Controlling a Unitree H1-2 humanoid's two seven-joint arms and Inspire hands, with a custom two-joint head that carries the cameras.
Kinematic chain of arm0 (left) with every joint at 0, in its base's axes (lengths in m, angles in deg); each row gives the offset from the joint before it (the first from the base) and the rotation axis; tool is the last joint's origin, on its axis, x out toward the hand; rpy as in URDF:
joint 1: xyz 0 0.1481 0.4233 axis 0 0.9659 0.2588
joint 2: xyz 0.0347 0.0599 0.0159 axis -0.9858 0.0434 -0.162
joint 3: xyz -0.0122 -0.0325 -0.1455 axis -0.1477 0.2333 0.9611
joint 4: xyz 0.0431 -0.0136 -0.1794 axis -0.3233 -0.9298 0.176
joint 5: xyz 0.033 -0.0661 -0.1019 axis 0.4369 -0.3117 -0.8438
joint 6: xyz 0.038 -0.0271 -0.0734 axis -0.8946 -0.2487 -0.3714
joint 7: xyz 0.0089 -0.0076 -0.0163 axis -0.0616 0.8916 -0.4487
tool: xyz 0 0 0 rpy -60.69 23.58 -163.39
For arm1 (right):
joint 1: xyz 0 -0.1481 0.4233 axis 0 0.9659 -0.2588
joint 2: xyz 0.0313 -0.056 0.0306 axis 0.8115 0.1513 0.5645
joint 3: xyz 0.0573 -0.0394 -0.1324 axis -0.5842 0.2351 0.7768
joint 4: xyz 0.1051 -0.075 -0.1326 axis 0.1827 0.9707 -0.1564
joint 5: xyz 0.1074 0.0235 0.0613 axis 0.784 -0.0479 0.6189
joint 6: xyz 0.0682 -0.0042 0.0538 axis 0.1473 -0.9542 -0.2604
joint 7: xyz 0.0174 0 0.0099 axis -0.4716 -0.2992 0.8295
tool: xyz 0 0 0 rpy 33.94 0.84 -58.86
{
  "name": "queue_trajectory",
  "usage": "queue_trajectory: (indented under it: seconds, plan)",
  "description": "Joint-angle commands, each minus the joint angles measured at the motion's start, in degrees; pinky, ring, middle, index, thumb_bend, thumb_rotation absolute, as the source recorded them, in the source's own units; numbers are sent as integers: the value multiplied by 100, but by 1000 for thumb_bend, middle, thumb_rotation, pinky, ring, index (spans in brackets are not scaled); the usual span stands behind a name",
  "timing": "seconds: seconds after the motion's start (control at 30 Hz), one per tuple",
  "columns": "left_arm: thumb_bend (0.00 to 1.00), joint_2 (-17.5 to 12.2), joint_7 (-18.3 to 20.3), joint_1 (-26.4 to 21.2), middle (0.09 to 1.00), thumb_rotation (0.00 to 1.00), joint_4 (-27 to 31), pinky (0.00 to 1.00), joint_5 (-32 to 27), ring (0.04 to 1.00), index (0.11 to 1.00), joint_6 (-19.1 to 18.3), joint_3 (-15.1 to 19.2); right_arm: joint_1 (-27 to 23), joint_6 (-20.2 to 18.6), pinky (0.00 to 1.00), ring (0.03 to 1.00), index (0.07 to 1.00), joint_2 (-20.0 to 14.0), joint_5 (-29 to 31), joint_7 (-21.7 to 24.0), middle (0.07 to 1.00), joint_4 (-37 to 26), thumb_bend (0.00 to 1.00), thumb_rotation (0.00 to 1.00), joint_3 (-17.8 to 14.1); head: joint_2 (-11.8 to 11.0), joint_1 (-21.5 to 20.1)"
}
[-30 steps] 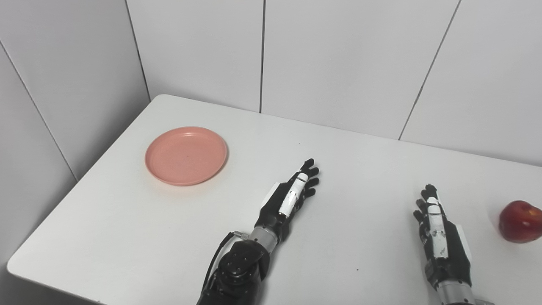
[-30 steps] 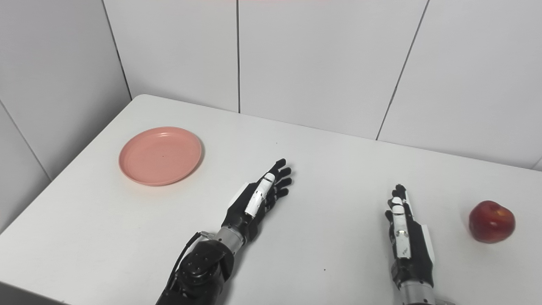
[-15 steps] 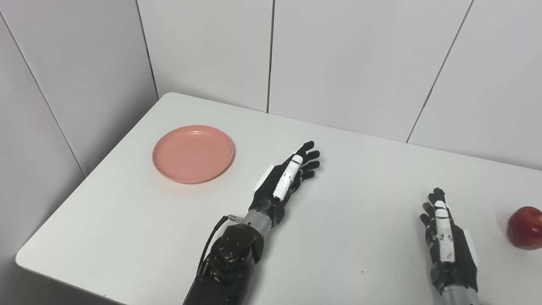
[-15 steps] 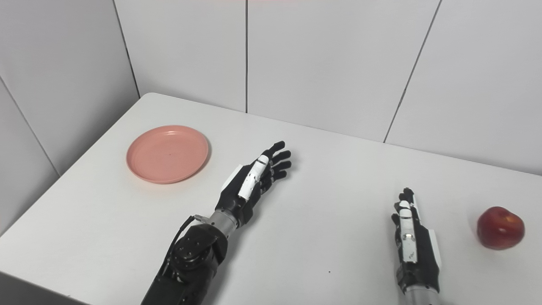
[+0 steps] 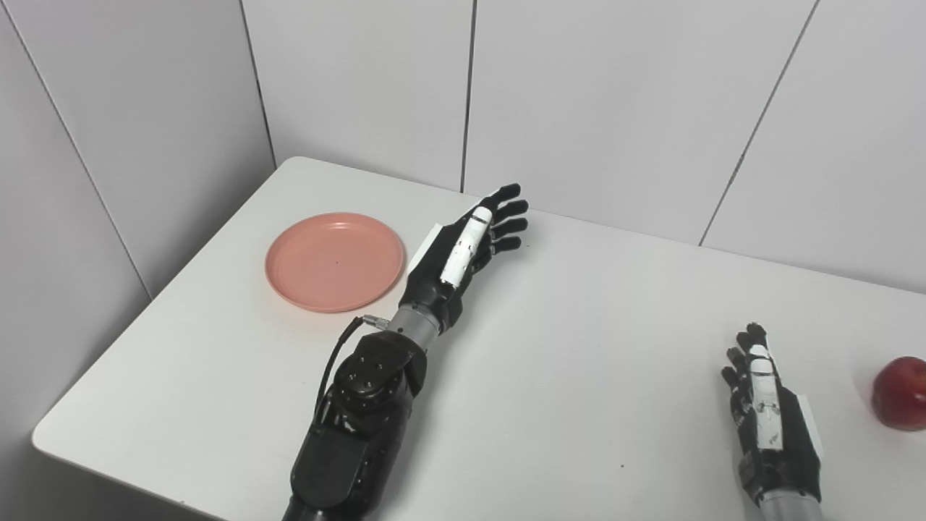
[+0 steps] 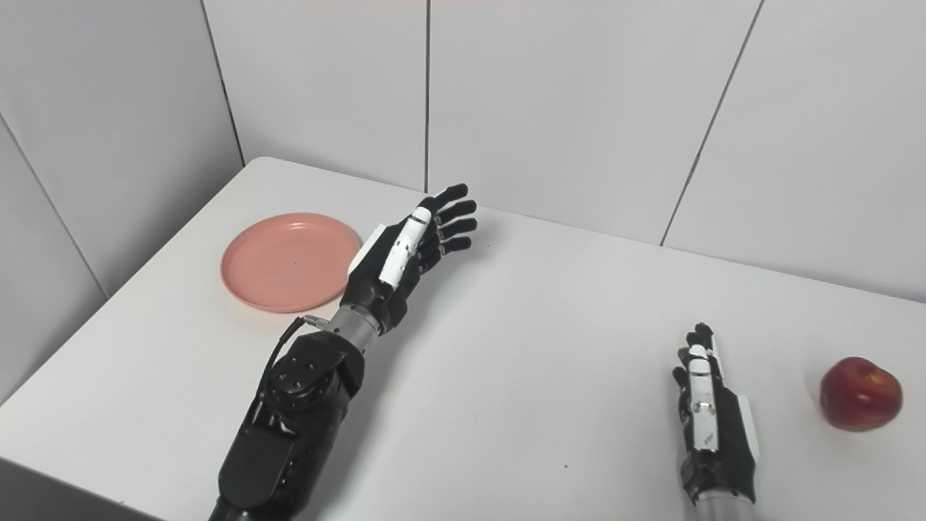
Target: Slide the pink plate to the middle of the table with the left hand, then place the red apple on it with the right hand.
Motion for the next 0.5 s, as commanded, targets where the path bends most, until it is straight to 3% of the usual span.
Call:
queue_trajectory:
  seconds: [0.0,0.47]
  plan:
    - [410,-92,8,-312,874,1000,212,855,-67,865,852,14,59,-154,224,1000,1000,1000,-37,-1,48,1000,-57,145,1000,3,0,9]
    - [395,-429,-352,-718,880,1000,275,857,-161,869,858,-59,712,-146,269,1000,1000,998,-85,-61,50,1000,-73,134,1000,9,-10,76]
